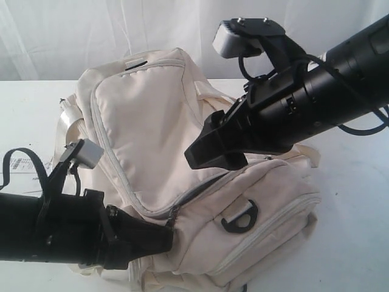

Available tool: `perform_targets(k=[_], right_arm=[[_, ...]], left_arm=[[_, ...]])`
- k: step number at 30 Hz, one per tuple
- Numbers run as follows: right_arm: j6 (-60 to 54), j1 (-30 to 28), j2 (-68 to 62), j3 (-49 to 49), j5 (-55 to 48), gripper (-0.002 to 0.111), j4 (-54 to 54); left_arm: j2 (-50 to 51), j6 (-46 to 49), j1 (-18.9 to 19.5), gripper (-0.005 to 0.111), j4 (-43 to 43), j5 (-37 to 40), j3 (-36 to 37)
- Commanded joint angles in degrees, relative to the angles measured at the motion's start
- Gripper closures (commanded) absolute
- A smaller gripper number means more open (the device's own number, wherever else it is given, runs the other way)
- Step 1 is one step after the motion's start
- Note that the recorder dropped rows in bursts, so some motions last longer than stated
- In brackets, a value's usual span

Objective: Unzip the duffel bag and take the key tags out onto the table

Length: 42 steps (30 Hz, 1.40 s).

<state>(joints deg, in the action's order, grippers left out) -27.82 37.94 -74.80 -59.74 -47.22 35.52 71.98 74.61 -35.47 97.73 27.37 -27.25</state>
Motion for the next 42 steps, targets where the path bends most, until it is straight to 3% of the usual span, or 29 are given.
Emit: perform_targets(k=[1,9,16,23,28,39,42], right_arm=[[-4.9,-0.31,0.36,-0.19,-0.52,0.042,-2.23],[-15.69,-0.31,1.01,-0.19,-3.0,0.042,-2.37],[-33.39,0.04,1.01,-0.19,-7.53,0.042,-2.37],[-47.99,3.72,1.01,-0.19,-3.66,0.042,-2.37],[-51.23,6.15,0.13,-0.19,1.69,0.042,-2.83],[-51.63,9.95,-5.11,-0.19,2.17,0.043,-8.47],[-51.46,10.06,-5.81,-0.19,2.17,0.05,-9.64]], left_arm=[[0.04,-0.65,-0.11,0.09,-2.3,3.2,0.13],[0.04,-3.04,-0.11,0.093,-5.56,3.58,0.13],[0.04,-3.04,-0.11,0.097,-5.83,3.61,-0.37],[-2.91,-3.04,0.0,0.105,-5.84,1.39,-1.79],[-6.19,-5.24,0.0,0.106,-8.06,-0.57,-1.84],[-11.27,-10.36,0.0,0.106,-13.03,-5.56,-1.84],[-11.36,-10.36,0.0,0.106,-13.32,-5.93,-2.06]])
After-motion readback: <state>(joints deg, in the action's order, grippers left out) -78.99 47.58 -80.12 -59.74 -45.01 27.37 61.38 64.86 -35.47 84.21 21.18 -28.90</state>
